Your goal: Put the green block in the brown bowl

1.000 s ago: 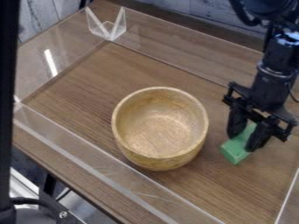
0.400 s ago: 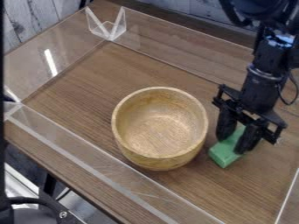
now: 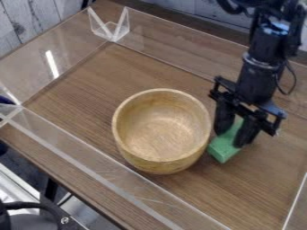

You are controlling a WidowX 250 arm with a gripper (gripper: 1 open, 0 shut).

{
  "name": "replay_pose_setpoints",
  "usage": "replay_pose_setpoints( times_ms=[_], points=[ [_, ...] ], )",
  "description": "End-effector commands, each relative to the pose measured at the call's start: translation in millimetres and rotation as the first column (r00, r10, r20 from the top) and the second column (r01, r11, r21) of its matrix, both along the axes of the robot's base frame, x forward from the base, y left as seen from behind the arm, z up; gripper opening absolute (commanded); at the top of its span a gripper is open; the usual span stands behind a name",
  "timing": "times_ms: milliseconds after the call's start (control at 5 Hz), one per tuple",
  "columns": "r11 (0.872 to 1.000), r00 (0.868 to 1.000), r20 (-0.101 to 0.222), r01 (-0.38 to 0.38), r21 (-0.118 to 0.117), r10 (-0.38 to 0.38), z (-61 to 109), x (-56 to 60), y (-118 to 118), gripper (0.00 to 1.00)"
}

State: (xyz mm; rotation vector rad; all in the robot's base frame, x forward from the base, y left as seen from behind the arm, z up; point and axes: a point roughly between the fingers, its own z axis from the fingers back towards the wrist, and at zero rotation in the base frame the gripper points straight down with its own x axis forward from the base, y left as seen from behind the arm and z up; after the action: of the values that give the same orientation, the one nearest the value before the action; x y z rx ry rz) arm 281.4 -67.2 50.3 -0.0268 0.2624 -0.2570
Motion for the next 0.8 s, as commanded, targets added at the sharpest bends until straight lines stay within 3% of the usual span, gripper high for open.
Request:
replay_pose_setpoints(
  times_ms=[0, 200, 400, 600],
  points=[
    [0.999, 0.993, 0.108, -0.037, -0.011, 0.038, 35.8, 6.1, 16, 0.0],
    [0.996, 0.986, 0.141, -0.089, -0.009, 0.09, 54.3, 6.5, 39, 0.0],
    [0.991, 0.981, 0.144, -0.134, -0.002, 0.133, 59.9, 7.0, 69, 0.0],
    [0.989, 0.981, 0.135, -0.144, 0.008, 0.142, 54.6, 5.6, 79, 0.0]
  ],
)
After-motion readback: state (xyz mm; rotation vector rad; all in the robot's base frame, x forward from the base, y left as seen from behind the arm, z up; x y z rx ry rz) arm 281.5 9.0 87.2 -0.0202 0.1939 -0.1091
